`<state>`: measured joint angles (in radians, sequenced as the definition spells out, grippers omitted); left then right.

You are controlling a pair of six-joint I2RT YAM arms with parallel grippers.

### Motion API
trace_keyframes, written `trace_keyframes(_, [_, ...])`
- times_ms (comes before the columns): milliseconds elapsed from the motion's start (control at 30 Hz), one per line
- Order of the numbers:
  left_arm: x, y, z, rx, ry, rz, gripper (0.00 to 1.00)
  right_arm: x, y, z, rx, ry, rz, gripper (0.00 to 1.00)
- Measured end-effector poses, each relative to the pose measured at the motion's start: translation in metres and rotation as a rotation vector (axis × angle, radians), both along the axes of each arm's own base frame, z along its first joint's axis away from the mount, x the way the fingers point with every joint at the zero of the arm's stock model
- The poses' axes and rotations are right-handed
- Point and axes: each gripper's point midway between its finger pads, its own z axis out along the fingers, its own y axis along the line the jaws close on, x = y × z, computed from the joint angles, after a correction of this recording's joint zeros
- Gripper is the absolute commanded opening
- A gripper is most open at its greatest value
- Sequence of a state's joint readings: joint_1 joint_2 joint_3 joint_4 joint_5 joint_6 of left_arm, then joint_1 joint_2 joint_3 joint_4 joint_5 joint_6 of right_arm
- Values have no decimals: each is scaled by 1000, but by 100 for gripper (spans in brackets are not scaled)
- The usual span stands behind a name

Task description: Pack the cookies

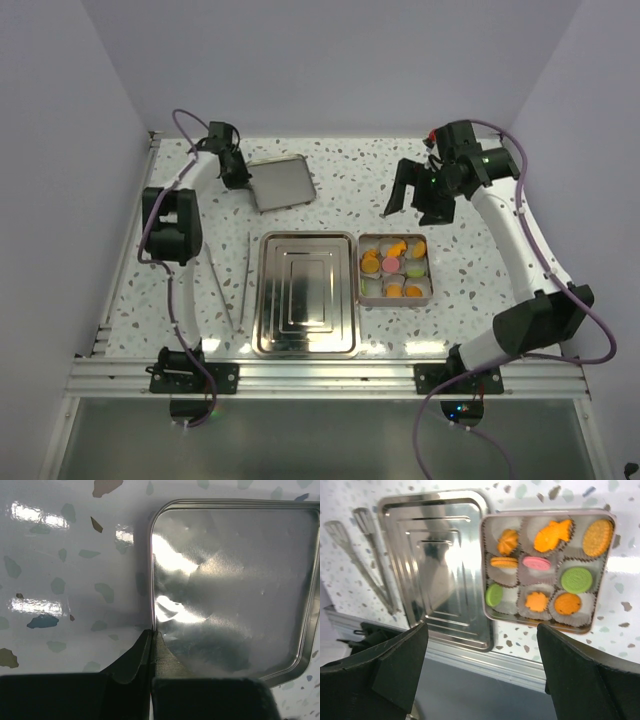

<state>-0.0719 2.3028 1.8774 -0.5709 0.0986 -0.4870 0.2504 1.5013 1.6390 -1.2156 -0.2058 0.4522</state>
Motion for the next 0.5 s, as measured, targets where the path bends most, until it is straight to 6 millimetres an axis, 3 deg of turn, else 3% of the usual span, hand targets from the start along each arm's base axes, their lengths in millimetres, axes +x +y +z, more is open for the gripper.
trace_keyframes(67, [1,-3,15,-26,-22,-13,0,10,8,14,38,-34,6,93])
trace_keyframes(167, [5,-8,53,-77,-92,-44,0,29,23,38,119,-96,15,94])
trace_keyframes(367, [5,-16,166,-129,-333,-117,0,62,67,78,403,-134,10,98])
trace_keyframes(500, [-12,-16,240,-114,-509,-150,0,90,93,102,630,-108,-39,99])
